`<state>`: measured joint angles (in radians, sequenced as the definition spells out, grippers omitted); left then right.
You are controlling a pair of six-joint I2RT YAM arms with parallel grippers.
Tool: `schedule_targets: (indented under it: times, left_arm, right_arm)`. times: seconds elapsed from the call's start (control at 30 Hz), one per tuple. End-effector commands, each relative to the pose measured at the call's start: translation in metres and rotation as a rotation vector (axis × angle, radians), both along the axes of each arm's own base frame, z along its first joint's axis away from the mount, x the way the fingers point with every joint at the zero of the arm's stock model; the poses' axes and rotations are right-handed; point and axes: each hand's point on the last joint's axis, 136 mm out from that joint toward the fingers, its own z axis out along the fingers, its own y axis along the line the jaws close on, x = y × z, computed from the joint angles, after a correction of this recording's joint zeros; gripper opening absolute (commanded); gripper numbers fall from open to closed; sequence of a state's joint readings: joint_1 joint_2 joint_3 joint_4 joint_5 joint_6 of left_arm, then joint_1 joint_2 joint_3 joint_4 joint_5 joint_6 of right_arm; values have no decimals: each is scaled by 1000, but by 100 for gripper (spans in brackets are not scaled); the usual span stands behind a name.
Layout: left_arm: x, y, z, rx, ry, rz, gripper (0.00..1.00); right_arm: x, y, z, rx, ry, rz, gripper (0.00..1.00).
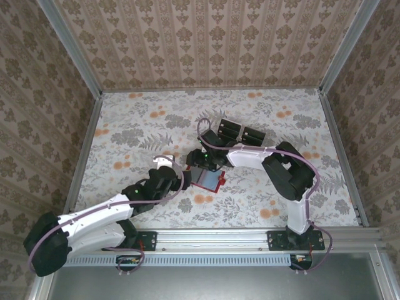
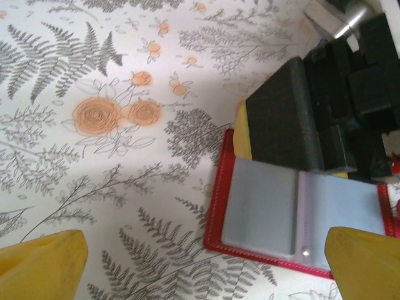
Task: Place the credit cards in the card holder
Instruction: Move the card holder to the center of the table.
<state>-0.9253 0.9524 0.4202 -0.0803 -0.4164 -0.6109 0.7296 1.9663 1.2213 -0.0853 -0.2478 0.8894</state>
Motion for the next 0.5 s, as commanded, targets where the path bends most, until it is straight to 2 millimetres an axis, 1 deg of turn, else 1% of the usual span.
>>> schedule_targets:
  times: [0.0,0.1,0.2,0.27,0.47]
  left_arm:
    - [-3,14,-10,22,31,40,100]
    - [-1,18,-11,29,38,47,100]
    - [1,19,-11,26,42,51,100]
    - [3,19,-10,25,42,51,100]
    - [6,17,-9,38,48,49,100]
  right_arm:
    - [-3,10,11,13,-2,42,54]
    - [-6,8,28,37,-39,44,54]
    - [-14,3,39,35,-65,48,55]
    - [-20,-2,39,22,-66,53,55]
    - [-38,-11,15,-11,-23,75,55]
